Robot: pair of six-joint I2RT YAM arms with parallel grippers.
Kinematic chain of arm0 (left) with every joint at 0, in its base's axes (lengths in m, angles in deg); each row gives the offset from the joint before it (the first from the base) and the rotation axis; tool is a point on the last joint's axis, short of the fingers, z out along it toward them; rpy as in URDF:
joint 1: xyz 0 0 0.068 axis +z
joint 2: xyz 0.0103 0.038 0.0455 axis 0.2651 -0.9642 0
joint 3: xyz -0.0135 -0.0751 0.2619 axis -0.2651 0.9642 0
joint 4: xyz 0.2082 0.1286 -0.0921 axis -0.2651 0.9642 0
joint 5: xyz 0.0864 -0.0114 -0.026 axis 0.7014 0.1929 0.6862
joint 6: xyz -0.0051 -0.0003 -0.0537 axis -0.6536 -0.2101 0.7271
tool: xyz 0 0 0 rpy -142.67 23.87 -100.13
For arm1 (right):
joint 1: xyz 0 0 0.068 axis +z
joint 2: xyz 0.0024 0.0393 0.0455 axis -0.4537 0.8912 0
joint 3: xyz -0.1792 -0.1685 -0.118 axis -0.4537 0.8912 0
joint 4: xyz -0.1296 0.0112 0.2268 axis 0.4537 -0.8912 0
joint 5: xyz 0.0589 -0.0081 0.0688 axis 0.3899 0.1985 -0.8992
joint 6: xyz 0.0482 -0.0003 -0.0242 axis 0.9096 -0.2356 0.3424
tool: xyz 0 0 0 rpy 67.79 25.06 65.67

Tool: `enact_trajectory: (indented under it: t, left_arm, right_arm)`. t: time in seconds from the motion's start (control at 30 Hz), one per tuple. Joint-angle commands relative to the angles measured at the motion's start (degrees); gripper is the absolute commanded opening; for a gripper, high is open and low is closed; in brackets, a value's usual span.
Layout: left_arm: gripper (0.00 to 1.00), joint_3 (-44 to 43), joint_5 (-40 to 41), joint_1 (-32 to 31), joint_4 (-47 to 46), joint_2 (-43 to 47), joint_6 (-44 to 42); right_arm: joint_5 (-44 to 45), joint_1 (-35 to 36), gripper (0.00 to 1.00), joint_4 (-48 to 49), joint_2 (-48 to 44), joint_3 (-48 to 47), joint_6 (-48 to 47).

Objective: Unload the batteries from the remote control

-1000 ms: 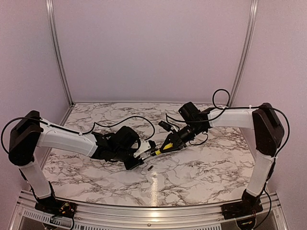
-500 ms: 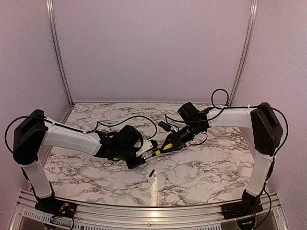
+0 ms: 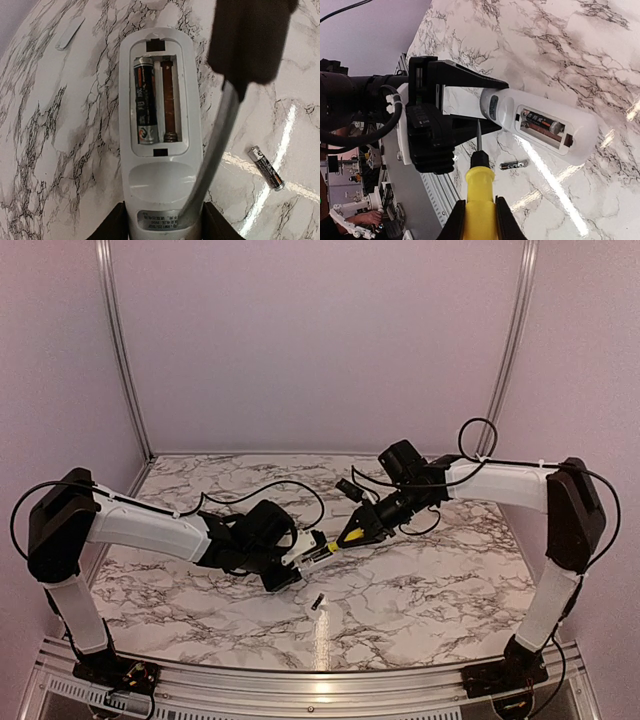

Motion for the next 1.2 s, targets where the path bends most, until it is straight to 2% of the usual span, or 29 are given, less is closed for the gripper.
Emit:
enact_trajectory:
  t: [0.0, 0.63, 1.17]
  left_arm:
    - [0.0, 1.4, 0.3, 0.3, 0.6, 1.9, 1.7]
    - [0.0, 1.6, -1.0, 0.3, 3.8, 4.9, 8.9]
    - [0.0, 2.3, -10.6, 0.2, 0.9, 7.3, 25.5]
  right_arm:
    - [4.0, -0.3, 0.0, 0.4, -4.4, 0.3, 2.8]
    - [20.6, -0.4, 0.0, -4.5, -13.4, -0.6, 12.0]
    - [26.2, -0.4, 0.0, -6.1, -18.5, -2.6, 19.4]
